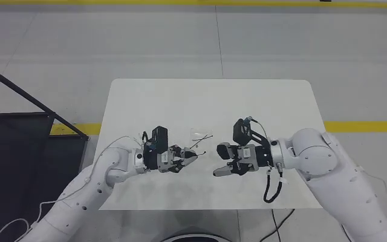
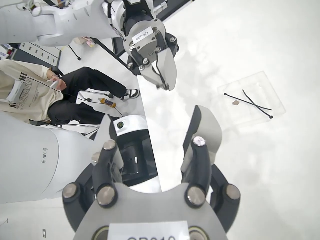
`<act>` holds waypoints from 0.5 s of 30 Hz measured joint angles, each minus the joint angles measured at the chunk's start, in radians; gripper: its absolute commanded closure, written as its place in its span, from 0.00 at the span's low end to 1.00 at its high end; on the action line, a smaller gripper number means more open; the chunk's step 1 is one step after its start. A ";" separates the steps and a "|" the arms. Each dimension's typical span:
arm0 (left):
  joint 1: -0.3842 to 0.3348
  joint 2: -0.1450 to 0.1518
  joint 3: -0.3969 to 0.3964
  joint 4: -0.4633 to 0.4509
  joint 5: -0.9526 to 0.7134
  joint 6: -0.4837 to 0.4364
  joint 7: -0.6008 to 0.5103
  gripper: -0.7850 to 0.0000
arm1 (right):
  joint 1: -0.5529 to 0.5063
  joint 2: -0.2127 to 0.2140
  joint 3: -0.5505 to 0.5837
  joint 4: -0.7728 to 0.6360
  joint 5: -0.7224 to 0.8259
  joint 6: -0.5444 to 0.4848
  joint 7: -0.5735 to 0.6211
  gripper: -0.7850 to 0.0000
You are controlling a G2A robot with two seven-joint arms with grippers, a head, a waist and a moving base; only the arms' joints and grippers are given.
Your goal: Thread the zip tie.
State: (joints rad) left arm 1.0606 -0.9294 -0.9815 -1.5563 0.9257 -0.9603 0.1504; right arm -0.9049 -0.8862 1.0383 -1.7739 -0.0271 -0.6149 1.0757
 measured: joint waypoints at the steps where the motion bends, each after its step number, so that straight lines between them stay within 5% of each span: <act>1: 0.003 -0.001 -0.004 0.008 -0.016 -0.008 0.016 1.00 | -0.020 0.003 0.011 0.004 0.002 -0.024 -0.016 0.00; 5: 0.012 -0.008 -0.010 0.045 -0.096 -0.043 0.068 1.00 | -0.094 0.008 0.028 0.024 -0.024 -0.107 -0.090 0.00; 15: 0.014 -0.009 -0.010 0.047 -0.110 -0.043 0.071 1.00 | -0.100 0.008 0.025 0.023 -0.036 -0.111 -0.098 0.00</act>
State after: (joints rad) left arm 1.0745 -0.9384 -0.9917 -1.5092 0.8158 -1.0033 0.2214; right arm -1.0046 -0.8785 1.0633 -1.7514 -0.0627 -0.7260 0.9781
